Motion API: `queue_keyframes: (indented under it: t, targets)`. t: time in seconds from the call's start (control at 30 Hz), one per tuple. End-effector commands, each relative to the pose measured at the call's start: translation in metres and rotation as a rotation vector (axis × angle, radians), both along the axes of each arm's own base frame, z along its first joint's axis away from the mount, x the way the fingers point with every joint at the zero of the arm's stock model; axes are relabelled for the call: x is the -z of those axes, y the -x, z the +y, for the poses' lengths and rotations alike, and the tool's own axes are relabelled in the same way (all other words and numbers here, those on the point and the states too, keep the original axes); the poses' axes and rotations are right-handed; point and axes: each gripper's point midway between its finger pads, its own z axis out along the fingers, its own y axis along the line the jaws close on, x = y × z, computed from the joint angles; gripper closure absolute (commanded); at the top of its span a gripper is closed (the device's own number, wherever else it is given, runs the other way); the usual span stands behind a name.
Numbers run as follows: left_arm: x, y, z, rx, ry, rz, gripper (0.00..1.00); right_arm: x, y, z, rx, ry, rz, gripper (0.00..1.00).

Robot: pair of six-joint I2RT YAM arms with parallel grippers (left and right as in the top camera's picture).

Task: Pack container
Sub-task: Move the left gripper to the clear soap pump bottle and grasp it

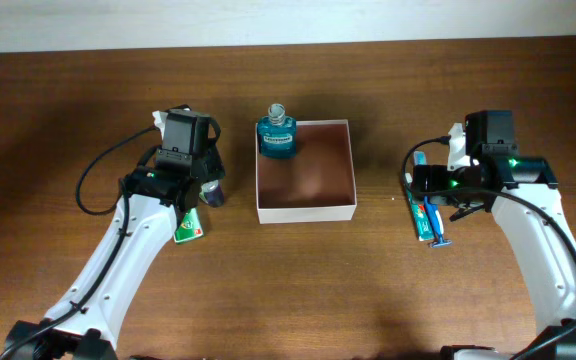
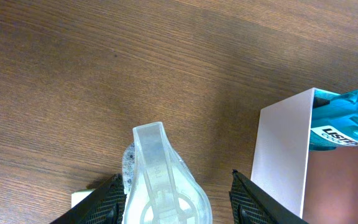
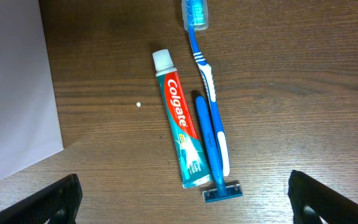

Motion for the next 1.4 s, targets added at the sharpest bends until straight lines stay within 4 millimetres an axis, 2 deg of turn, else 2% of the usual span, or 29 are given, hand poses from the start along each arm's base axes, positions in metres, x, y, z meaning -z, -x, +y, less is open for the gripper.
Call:
queue_keyframes:
  t: [0.0,0.03,0.1,0.17,0.4,0.67,1.37]
  targets:
    - [0.012,0.002,0.003,0.012,-0.032,0.03,0.44,-0.004,-0.004,0.0,-0.002,0.006,-0.014,0.02]
    - [0.014,0.002,0.003,0.012,-0.033,0.035,0.43,-0.004,-0.004,0.0,-0.002,0.006,-0.014,0.02]
    - [0.019,0.002,0.003,0.012,-0.036,0.047,0.25,-0.004,-0.004,0.0,-0.002,0.006,-0.014,0.01]
    - [0.023,0.001,0.005,0.002,-0.051,0.054,0.21,-0.004,-0.004,0.0,-0.002,0.006,-0.014,0.02]
    - [0.019,-0.005,0.014,-0.032,-0.092,0.022,0.22,-0.004,-0.004,0.0,-0.002,0.006,-0.013,0.02]
    - [0.018,-0.006,0.013,-0.033,-0.089,0.017,0.34,-0.004,-0.004,0.0,-0.002,0.006,-0.014,0.02]
    - [0.02,-0.004,0.01,0.022,-0.106,0.034,0.34,-0.004,-0.004,0.0,-0.002,0.006,-0.014,0.01]
